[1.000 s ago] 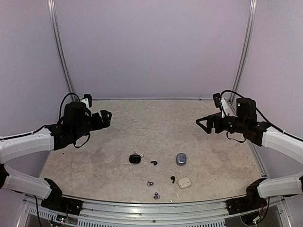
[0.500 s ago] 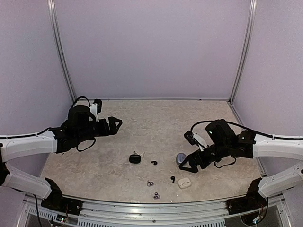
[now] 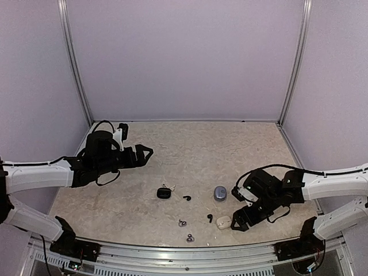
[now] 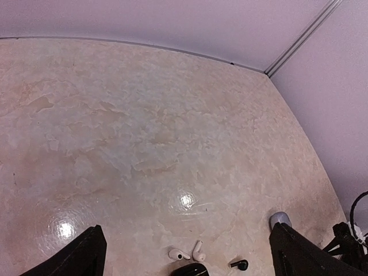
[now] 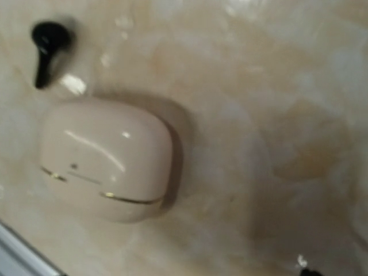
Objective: Insert the wireless bluetooth earbuds into the charging case
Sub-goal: Pick up the charging case from the center of the board, then pass from the right arm to the left, then pass from the left arm to the right
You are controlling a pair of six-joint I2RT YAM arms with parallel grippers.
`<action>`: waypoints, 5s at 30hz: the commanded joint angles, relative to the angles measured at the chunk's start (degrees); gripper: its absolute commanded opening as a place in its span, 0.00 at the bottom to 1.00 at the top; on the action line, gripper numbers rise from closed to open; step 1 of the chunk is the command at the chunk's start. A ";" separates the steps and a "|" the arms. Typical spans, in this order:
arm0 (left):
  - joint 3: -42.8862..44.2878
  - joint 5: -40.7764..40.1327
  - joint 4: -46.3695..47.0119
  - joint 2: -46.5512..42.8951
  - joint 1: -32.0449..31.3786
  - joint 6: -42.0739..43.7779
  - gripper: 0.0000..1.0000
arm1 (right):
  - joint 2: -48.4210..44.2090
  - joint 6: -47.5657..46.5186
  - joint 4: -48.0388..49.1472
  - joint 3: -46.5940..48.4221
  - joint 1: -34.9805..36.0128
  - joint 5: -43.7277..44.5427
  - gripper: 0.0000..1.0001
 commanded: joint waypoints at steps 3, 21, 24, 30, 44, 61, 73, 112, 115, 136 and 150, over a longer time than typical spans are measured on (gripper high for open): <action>-0.42 2.77 2.91 1.46 -0.81 -0.27 0.99 | 5.46 -0.32 -1.09 3.75 3.66 5.50 0.87; 0.10 5.38 3.93 -0.11 -0.96 1.45 0.99 | 23.04 -4.62 -4.21 15.59 9.20 18.65 0.91; -0.21 5.14 3.83 -0.52 -0.94 1.46 0.99 | 23.78 -5.73 -2.63 16.11 9.21 18.20 0.88; -1.25 5.03 3.91 -1.25 -0.93 1.29 0.99 | 24.99 -9.05 -1.08 16.20 9.21 16.88 0.85; -0.77 9.95 3.38 -1.75 -0.99 4.33 0.99 | 24.69 -13.57 0.80 15.60 8.76 11.55 0.54; -5.99 5.76 12.77 -10.68 -16.78 27.34 0.99 | 12.02 -17.96 -1.62 26.14 0.34 -7.21 0.44; -2.39 -0.05 0.02 -12.29 -37.97 52.06 0.92 | 10.11 -19.19 -1.93 29.64 0.26 -30.55 0.38; 15.51 0.95 -17.75 4.31 -45.18 73.62 0.38 | 20.75 -22.67 -5.54 35.27 4.90 -43.86 0.32; 15.31 2.44 -17.70 4.01 -45.21 73.53 0.29 | 21.11 -23.14 -5.67 35.52 4.91 -44.23 0.32; 9.10 16.96 2.27 -8.25 -32.23 46.81 0.03 | -9.04 -27.58 23.62 24.05 2.26 -8.95 1.00; 12.56 21.58 7.42 -6.67 -28.78 32.05 0.00 | -5.02 -33.60 26.78 22.67 2.51 -22.31 0.80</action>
